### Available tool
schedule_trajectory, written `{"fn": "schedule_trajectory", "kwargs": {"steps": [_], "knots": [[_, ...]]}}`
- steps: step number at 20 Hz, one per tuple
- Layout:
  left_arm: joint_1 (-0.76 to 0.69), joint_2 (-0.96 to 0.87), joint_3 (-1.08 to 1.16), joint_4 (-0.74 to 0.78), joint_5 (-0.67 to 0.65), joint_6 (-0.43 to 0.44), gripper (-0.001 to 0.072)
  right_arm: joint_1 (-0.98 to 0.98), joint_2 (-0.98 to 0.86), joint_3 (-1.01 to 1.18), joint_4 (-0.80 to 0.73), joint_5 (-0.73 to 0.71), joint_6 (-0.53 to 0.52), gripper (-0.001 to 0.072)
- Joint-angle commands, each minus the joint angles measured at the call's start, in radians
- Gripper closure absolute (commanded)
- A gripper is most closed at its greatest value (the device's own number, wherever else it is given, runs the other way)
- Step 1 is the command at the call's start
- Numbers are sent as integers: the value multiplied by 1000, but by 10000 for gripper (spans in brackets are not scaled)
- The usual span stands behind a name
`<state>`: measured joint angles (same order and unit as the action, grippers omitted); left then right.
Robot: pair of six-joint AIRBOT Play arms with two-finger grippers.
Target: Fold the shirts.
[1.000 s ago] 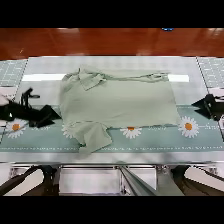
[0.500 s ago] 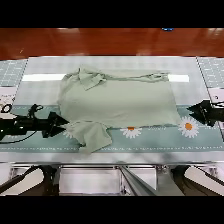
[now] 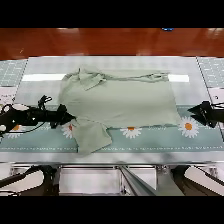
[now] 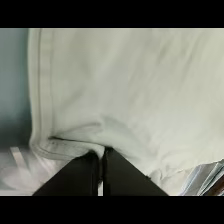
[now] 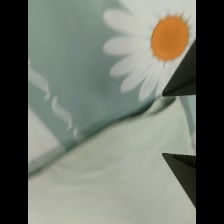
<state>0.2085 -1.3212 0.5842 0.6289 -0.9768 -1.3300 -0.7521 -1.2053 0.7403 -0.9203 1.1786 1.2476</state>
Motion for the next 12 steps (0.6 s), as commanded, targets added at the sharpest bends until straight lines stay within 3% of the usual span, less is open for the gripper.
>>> {"fn": "schedule_trajectory", "kwargs": {"steps": [1,8,12], "knots": [[3,3,45,7,-64,14,686,0,-3,-1,-208,6,85,298],[3,6,45,7,-63,21,685,69,-183,0,-55,90,19,299],[3,6,45,7,-62,22,685,187,-255,27,48,-42,34,300]]}}
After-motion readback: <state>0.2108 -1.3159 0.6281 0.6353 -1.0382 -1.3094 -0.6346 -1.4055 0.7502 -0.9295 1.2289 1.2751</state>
